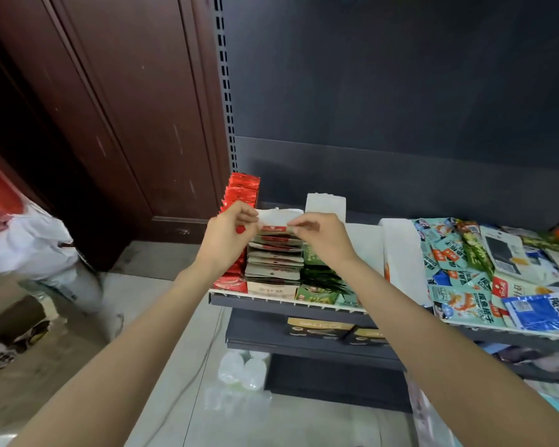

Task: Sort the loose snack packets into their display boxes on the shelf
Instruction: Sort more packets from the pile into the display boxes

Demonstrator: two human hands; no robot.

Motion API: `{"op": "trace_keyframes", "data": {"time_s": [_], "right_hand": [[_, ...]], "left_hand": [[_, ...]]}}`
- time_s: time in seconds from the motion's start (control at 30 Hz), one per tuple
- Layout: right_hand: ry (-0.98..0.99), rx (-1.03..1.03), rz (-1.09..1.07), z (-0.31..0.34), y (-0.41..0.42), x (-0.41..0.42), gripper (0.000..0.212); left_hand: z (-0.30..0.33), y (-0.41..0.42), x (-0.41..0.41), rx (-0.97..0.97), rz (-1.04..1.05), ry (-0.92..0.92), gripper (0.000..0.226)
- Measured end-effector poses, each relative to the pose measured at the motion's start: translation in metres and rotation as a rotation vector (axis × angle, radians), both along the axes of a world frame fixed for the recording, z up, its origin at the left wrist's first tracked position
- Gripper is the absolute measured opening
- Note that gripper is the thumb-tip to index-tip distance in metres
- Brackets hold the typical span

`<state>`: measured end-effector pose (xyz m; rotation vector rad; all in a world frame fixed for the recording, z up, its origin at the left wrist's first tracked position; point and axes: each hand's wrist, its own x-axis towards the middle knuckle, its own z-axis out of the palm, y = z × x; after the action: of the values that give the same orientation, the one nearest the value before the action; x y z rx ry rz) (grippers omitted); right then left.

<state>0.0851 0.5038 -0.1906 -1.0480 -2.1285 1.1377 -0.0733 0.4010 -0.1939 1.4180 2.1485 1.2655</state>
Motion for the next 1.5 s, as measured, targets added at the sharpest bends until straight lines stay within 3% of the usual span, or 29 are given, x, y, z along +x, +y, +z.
{"op": "trace_keyframes", "data": {"time_s": [0.1, 0.2, 0.4, 0.57, 0.7, 0.77, 0.9, 1.07, 1.13, 1.23, 1.33, 1.43, 1.5], "right_hand": [[-0.107, 0.107, 0.054, -0.005, -0.002, 0.003, 0.018], [-0.158, 0.105, 0.102, -0.005, -0.002, 0.006, 0.023], [0.023, 0.043, -0.032, 0.007, 0.017, 0.046, 0.027], [0.109, 0.098, -0.256, -0.003, 0.057, 0.121, 0.022], [0.057, 0.020, -0.425, -0.022, 0.100, 0.194, 0.023], [-0.022, -0.030, -0.483, -0.035, 0.124, 0.230, 0.022], [-0.250, -0.045, -0.495, -0.063, 0.174, 0.298, 0.033], [-0.461, -0.087, -0.465, -0.090, 0.223, 0.351, 0.067], [-0.545, -0.121, -0.429, -0.099, 0.236, 0.360, 0.084], [-0.680, -0.079, -0.357, -0.108, 0.242, 0.362, 0.093], [-0.770, 0.026, -0.314, -0.110, 0.237, 0.356, 0.077], [-0.686, 0.135, -0.271, -0.098, 0.232, 0.353, 0.024], [-0.678, 0.220, -0.254, -0.087, 0.230, 0.354, 0.020]], "left_hand": [[-0.003, 0.003, 0.000, -0.129, -0.079, 0.128, 0.004], [-0.002, 0.007, 0.007, -0.215, -0.087, 0.258, 0.010], [0.012, 0.034, 0.059, -0.134, -0.109, 0.447, 0.020], [0.015, 0.083, 0.143, 0.009, -0.325, 0.262, 0.018], [0.012, 0.134, 0.229, 0.036, -0.348, -0.037, 0.023], [0.005, 0.164, 0.269, -0.053, -0.329, -0.093, 0.029], [-0.030, 0.220, 0.327, -0.257, -0.327, -0.009, 0.045], [-0.091, 0.260, 0.351, -0.577, -0.327, 0.138, 0.070], [-0.108, 0.266, 0.352, -0.690, -0.348, 0.181, 0.073], [-0.117, 0.270, 0.354, -0.789, -0.361, 0.253, 0.072], [-0.115, 0.275, 0.356, -0.777, -0.328, 0.213, 0.069], [-0.109, 0.276, 0.356, -0.750, -0.315, 0.115, 0.062], [-0.102, 0.276, 0.357, -0.694, -0.273, 0.052, 0.054]]}}
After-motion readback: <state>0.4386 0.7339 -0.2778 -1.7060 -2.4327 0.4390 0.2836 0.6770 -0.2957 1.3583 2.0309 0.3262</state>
